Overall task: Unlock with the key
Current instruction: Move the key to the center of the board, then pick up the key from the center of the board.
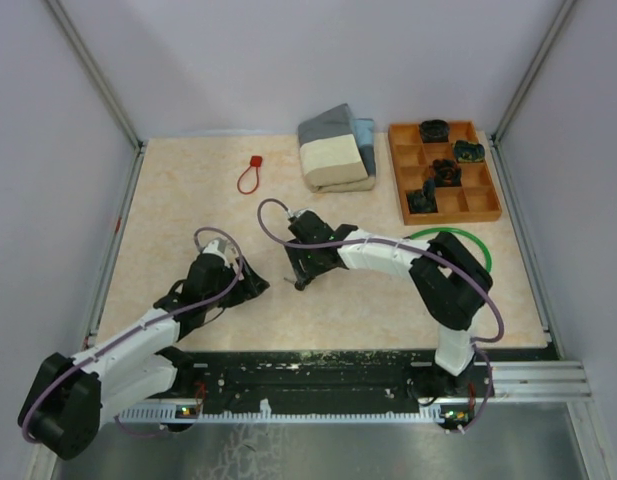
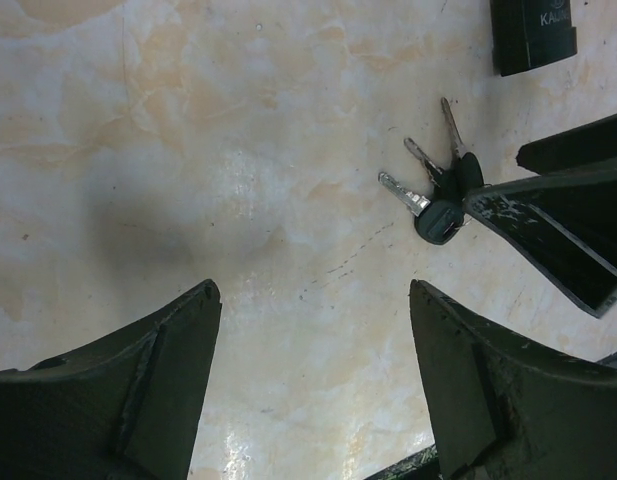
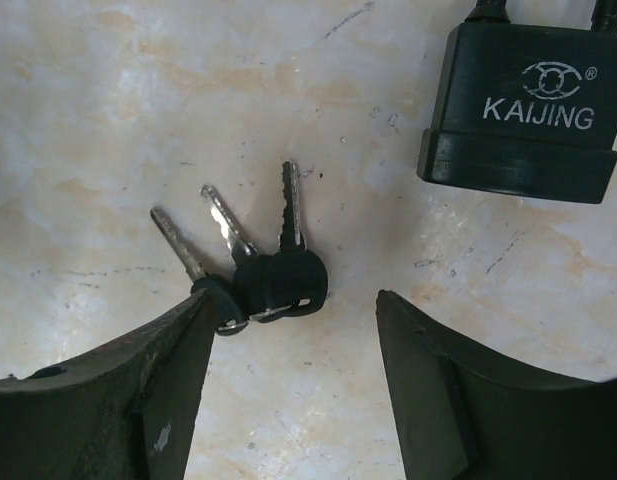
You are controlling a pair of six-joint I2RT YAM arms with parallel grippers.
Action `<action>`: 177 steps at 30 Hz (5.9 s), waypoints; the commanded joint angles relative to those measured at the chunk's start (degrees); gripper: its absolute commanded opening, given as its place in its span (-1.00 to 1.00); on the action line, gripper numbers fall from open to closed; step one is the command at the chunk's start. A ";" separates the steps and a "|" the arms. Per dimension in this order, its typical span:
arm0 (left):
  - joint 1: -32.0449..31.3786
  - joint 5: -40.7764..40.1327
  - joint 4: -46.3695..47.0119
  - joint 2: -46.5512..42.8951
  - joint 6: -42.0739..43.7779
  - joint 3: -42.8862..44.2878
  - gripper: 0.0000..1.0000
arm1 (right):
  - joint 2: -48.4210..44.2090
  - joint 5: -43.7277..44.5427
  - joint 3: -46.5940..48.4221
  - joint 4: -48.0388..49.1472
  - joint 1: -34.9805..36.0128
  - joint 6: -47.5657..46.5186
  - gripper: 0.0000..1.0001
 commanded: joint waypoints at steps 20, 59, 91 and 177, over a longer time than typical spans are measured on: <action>0.36 2.95 3.98 1.82 -0.43 0.68 0.62 | 7.24 2.29 6.69 -6.34 1.83 1.07 -0.17; 0.48 16.76 26.64 17.87 -15.72 6.20 0.30 | -13.77 7.88 -13.85 20.06 8.24 -5.38 -0.61; 0.45 22.96 34.24 14.07 3.97 8.95 -1.00 | -32.90 9.39 -24.68 29.61 10.40 -11.78 0.20; -1.19 46.73 33.54 14.12 17.02 18.58 -1.00 | -46.45 -40.17 -47.24 67.70 -9.61 -17.39 0.26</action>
